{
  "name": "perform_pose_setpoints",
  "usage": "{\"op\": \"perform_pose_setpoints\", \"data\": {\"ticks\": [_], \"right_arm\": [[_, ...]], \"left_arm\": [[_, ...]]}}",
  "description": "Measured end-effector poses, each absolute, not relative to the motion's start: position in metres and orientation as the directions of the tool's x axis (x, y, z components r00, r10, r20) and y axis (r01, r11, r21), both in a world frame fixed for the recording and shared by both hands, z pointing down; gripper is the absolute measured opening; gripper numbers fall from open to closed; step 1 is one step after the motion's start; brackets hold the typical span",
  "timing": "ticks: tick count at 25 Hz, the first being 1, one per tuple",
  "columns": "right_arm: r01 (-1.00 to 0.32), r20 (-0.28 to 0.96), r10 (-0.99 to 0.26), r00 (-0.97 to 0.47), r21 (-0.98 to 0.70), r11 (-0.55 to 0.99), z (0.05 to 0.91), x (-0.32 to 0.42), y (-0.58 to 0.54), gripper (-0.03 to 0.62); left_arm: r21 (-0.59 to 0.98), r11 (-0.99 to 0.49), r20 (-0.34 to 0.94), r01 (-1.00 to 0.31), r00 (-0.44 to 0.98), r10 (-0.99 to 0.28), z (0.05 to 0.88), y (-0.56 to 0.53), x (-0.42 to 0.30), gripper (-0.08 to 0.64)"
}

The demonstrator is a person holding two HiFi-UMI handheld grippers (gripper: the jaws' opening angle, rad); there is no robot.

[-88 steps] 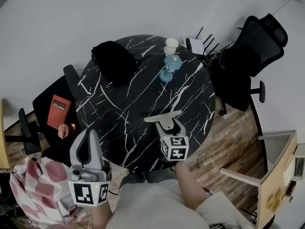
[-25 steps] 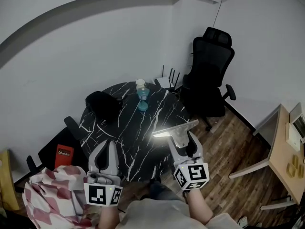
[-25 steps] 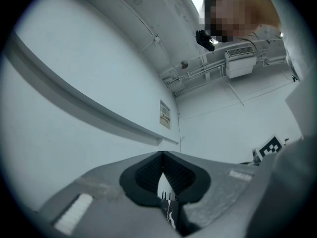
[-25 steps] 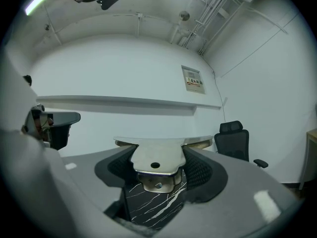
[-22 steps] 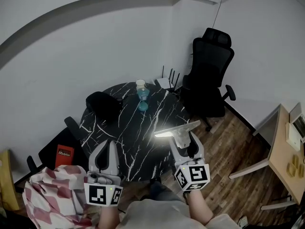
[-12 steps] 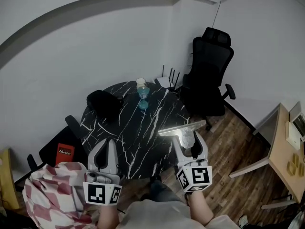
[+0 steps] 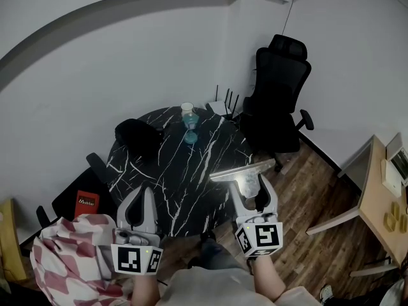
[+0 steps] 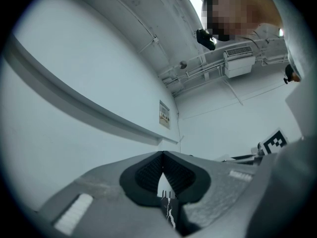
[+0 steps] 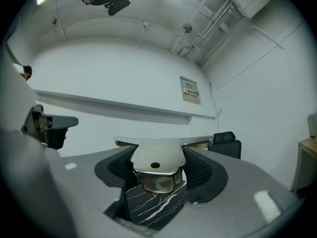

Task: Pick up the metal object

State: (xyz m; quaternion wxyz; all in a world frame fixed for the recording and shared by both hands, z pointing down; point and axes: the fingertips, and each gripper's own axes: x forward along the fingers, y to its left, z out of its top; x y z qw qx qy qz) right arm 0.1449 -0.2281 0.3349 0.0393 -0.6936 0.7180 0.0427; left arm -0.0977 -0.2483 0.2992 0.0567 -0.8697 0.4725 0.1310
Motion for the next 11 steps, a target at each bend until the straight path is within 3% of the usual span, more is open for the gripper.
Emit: {"op": "perform_pose_setpoints", "data": {"ticks": [11], "right_arm": [[-1.0, -0.138, -0.99, -0.027, 0.012, 0.025, 0.3299, 0.1426, -0.2224, 0.295]], "left_arm": [[0.023, -0.543, -0.28, -0.839, 0.516, -0.809, 0.3004, -0.2445, -0.1011, 0.0]]}}
